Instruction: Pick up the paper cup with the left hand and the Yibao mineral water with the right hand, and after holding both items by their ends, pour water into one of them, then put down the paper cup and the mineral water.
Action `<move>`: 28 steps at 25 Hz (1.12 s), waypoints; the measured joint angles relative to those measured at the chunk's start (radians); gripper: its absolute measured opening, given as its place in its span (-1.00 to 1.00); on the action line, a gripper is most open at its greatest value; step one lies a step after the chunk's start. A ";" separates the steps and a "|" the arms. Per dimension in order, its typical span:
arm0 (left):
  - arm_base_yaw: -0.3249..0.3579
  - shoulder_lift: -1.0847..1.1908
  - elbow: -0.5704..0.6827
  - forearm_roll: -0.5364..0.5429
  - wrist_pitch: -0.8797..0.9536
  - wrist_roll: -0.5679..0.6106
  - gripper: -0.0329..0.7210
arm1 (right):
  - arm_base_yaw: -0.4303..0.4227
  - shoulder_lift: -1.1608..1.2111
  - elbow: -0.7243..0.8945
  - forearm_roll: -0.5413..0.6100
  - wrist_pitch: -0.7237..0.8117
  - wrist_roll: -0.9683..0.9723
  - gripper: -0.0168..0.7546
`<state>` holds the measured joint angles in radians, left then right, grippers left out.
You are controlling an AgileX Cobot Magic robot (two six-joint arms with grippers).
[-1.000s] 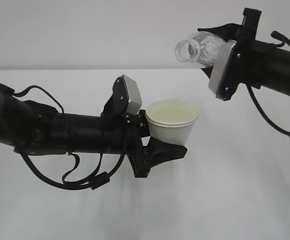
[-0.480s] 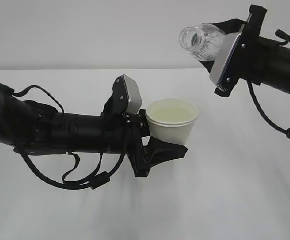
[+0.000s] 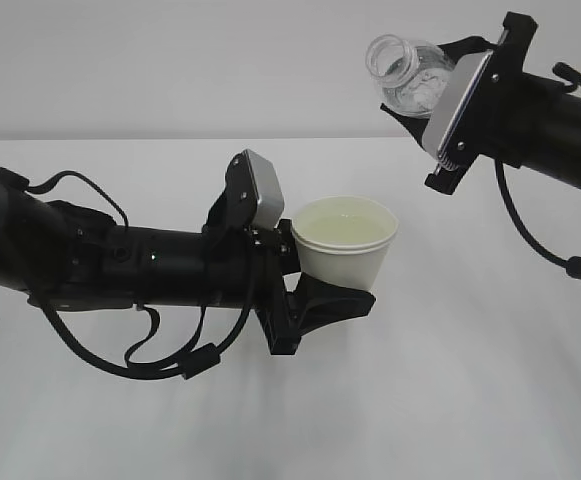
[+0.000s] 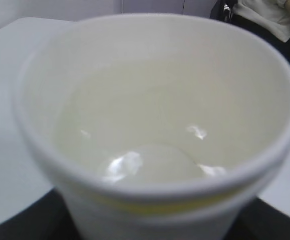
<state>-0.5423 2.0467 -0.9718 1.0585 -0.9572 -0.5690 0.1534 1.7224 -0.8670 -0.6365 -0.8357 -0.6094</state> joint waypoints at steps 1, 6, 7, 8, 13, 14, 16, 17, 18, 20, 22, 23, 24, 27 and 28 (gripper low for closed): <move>0.000 0.000 0.000 0.000 0.000 0.000 0.23 | 0.000 0.000 0.000 0.000 0.000 0.008 0.17; 0.000 0.000 0.000 -0.002 0.000 0.000 0.23 | 0.000 0.000 0.000 0.000 0.000 0.061 0.17; 0.000 0.000 0.000 -0.002 0.000 0.000 0.23 | 0.000 0.000 0.000 0.000 0.000 0.070 0.17; 0.000 0.000 0.000 -0.002 0.000 0.000 0.23 | 0.000 0.000 0.000 0.000 0.000 0.075 0.17; 0.000 0.000 0.000 -0.002 0.000 0.000 0.23 | 0.000 0.000 0.000 0.000 0.000 0.122 0.17; 0.000 0.000 0.000 -0.002 0.000 0.000 0.23 | 0.000 0.000 0.000 0.000 0.000 0.133 0.17; 0.000 0.000 0.000 -0.002 0.000 0.000 0.23 | 0.000 0.000 0.000 0.000 -0.002 0.148 0.17; 0.000 0.000 0.000 -0.002 0.000 0.000 0.23 | 0.000 0.000 0.000 0.000 -0.002 0.159 0.17; 0.000 0.000 0.000 -0.002 0.000 0.000 0.23 | 0.000 0.000 0.000 0.000 -0.003 0.171 0.17; 0.000 0.000 0.000 -0.002 0.000 0.000 0.23 | 0.000 0.000 0.000 0.000 -0.004 0.188 0.17; 0.000 0.000 0.000 -0.002 0.000 0.000 0.23 | 0.000 0.000 0.000 0.000 -0.004 0.202 0.17; 0.000 0.000 0.000 -0.002 0.000 0.000 0.23 | 0.000 0.000 0.000 0.000 -0.004 0.210 0.17; 0.000 0.000 0.000 -0.002 0.000 0.000 0.23 | 0.000 0.000 0.000 0.000 -0.004 0.220 0.17; 0.000 0.000 0.000 -0.002 0.000 0.000 0.23 | 0.000 0.000 0.000 0.000 -0.004 0.235 0.17; 0.000 0.000 0.000 -0.002 0.000 0.000 0.23 | 0.000 0.000 0.000 0.000 -0.004 0.243 0.17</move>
<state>-0.5423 2.0467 -0.9718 1.0570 -0.9572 -0.5690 0.1534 1.7224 -0.8670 -0.6365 -0.8400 -0.3664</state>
